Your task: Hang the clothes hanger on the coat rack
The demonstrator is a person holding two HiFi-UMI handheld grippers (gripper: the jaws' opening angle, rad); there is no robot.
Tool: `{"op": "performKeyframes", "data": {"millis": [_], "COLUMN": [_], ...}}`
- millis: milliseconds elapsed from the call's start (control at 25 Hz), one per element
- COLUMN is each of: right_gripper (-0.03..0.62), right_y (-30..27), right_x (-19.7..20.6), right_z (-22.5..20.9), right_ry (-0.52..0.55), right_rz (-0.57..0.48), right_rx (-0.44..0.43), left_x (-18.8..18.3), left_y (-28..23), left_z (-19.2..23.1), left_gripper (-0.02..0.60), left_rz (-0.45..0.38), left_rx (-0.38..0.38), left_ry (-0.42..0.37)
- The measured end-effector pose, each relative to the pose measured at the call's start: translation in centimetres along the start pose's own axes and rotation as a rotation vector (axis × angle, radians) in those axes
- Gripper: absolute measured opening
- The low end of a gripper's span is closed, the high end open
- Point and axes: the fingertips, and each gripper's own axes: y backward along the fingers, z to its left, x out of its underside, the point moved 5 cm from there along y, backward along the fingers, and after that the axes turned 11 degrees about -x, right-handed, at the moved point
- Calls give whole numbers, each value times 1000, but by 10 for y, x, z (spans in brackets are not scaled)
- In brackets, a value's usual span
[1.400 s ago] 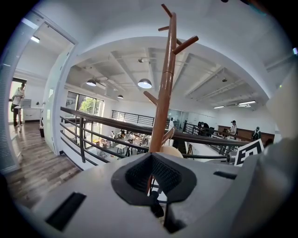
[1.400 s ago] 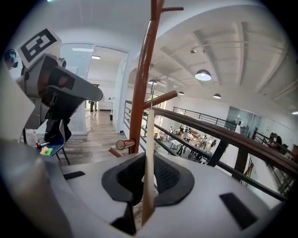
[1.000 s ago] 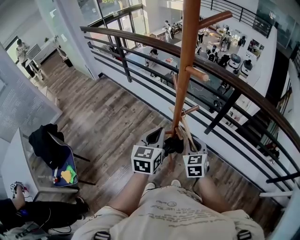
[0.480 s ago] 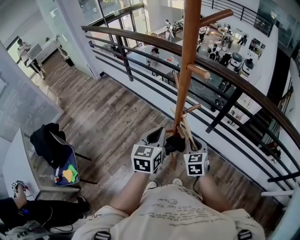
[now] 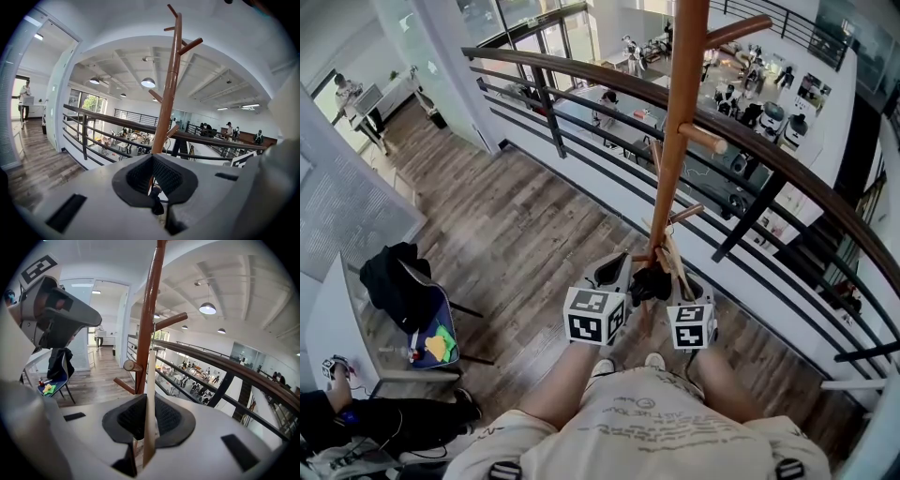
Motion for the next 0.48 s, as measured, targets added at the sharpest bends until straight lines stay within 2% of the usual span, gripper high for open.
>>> {"op": "performKeyframes", "data": {"millis": [280, 480], "right_gripper": [52, 52], "right_y": [-4, -8], "right_x": [3, 5], "right_z": [2, 7], "right_ry": [-30, -10], "right_rz": [-5, -4], "right_rx": [3, 17], "left_x": [4, 9], "left_y": [3, 5], "left_z": [2, 6], "left_gripper": [5, 5], "left_rz": [9, 11], "left_rx": [-2, -6], "left_ry": [-1, 0]}}
